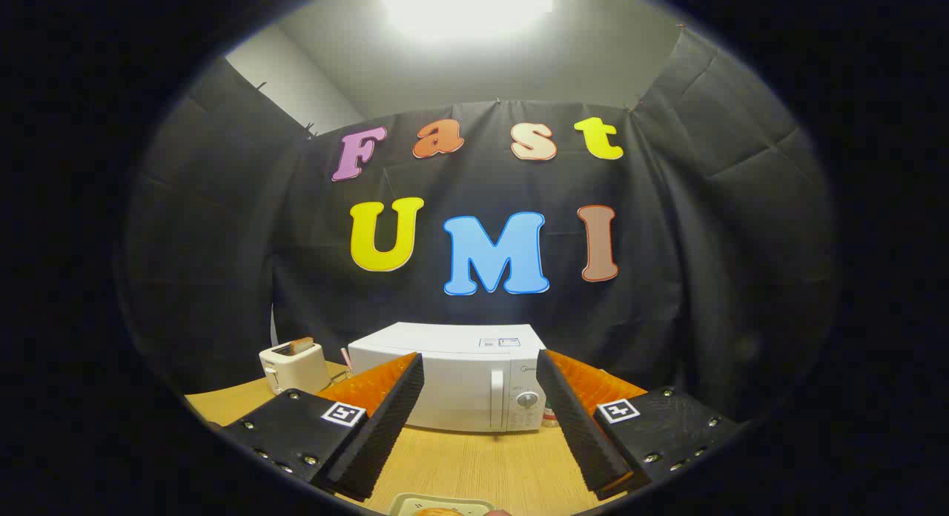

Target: Open the microwave, put the food inside, and close the microwave door.

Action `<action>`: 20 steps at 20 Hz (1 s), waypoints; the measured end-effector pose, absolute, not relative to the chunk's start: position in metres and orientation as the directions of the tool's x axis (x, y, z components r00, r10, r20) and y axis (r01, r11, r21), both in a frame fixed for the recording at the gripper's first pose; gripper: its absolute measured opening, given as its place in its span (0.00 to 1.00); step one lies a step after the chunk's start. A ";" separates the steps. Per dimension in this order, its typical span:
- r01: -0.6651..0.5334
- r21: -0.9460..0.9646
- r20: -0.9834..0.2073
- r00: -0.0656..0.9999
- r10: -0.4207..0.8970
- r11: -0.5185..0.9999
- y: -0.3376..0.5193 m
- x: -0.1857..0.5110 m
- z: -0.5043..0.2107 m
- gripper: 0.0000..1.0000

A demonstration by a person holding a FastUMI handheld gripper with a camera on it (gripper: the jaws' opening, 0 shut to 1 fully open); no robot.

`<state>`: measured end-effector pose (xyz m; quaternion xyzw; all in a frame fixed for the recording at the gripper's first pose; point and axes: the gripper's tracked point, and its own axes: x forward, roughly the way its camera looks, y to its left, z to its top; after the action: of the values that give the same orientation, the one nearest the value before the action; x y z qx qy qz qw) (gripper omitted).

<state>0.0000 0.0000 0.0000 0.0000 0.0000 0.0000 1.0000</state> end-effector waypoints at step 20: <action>0.026 -0.014 -0.055 0.998 -0.027 1.000 -0.015 0.088 -0.051 0.98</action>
<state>0.0885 -0.0152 -0.0514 -0.0065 0.0276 -0.0134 0.9995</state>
